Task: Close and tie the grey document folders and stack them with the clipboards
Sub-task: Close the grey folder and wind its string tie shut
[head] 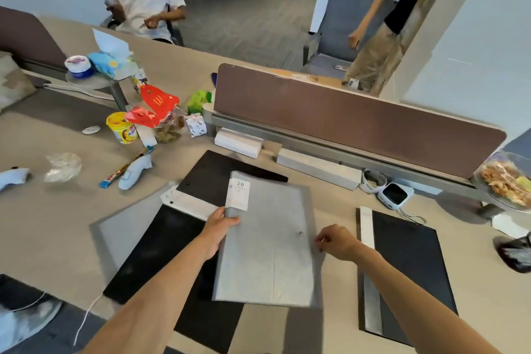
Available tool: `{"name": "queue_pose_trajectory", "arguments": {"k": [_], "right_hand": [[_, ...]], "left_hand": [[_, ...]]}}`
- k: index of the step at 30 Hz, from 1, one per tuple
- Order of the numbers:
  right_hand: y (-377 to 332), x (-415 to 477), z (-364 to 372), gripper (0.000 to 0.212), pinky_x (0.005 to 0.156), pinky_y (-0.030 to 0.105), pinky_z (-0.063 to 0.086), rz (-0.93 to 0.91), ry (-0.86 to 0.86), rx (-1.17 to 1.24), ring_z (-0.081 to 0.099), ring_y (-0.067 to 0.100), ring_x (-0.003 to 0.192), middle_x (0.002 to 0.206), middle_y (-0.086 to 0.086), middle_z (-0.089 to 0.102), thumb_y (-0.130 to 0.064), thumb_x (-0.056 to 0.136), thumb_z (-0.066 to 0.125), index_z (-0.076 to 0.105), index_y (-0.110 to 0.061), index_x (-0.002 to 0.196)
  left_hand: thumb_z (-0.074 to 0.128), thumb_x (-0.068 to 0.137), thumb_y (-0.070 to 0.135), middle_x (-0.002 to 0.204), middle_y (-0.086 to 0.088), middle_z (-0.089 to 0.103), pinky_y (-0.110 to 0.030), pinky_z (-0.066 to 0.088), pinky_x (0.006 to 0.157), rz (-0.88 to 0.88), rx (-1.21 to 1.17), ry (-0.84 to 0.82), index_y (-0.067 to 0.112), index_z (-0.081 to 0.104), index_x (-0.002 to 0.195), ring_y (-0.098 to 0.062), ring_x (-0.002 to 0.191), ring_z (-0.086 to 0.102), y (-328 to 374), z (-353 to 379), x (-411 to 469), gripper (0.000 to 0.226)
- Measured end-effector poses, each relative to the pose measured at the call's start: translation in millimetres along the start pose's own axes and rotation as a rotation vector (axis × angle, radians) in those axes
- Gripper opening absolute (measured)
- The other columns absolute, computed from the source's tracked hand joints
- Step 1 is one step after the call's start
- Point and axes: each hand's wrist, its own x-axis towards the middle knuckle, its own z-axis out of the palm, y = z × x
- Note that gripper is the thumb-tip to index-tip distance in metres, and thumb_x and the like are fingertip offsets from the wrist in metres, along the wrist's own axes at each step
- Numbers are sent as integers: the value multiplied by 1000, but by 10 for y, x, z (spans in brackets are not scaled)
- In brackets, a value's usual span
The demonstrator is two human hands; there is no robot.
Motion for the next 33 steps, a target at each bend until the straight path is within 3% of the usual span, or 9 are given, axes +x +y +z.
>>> {"name": "queue_pose_trajectory", "arguments": {"k": [4, 8, 10, 14, 19, 23, 27, 33], "right_hand": [[149, 18, 63, 16, 77, 24, 48, 113, 0, -30, 60, 17, 91, 96, 1, 62, -15, 87, 58, 71, -13, 95], [199, -38, 17, 13, 77, 25, 51, 185, 42, 51, 65, 16, 85, 86, -2, 68, -20, 88, 62, 73, -13, 91], [156, -98, -11, 16, 80, 27, 53, 207, 64, 94, 64, 14, 83, 84, -4, 68, -21, 89, 61, 73, -12, 94], [79, -239, 4, 14, 66, 17, 47, 227, 125, 147, 59, 7, 70, 77, -3, 67, -19, 89, 60, 71, -11, 89], [170, -413, 96, 15, 73, 25, 53, 278, 151, 121, 67, 15, 81, 80, -3, 73, -23, 86, 61, 73, -16, 83], [340, -485, 41, 12, 73, 25, 51, 308, 125, 131, 64, 13, 81, 80, -5, 69, -28, 87, 62, 69, -21, 79], [526, -479, -52, 10, 82, 33, 55, 262, 26, 100, 64, 20, 92, 98, 3, 68, -19, 87, 62, 65, -16, 95], [930, -547, -256, 10, 82, 35, 53, 155, -44, 9, 62, 21, 93, 96, 1, 65, -17, 84, 54, 62, -21, 88]], "left_hand": [[61, 87, 7, 126, -14, 57, -34, 49, 86, 81, 517, -8, 9, 44, 129, -28, 112, 58, -36, 45, 244, 45], [62, 86, 15, 148, -17, 34, -38, 37, 107, 471, 1311, 170, 10, 36, 140, -31, 135, 35, -45, 57, 306, 60], [57, 89, 21, 153, -14, 28, -41, 30, 114, 641, 1538, 47, 12, 36, 142, -30, 139, 30, -46, 170, 299, 58], [47, 92, 25, 156, -12, 26, -41, 25, 115, 696, 1670, -407, 13, 36, 142, -30, 142, 28, -165, 495, 276, 53], [49, 95, 42, 162, -9, -14, -62, 2, 117, 595, 1965, -672, 26, 5, 154, -35, 149, -13, -449, 715, 213, 75], [50, 94, 44, 162, -4, -17, -64, 1, 115, 606, 2004, -714, 36, -2, 153, -33, 148, -17, -583, 753, 208, 79], [55, 94, 31, 162, 0, -18, -66, 1, 114, 585, 2010, -707, 42, -3, 151, -28, 149, -17, -645, 770, 164, 82], [60, 92, 13, 161, 2, -23, -70, 10, 111, 490, 2086, -671, 47, -9, 148, -28, 148, -19, -663, 923, 30, 95]]}}
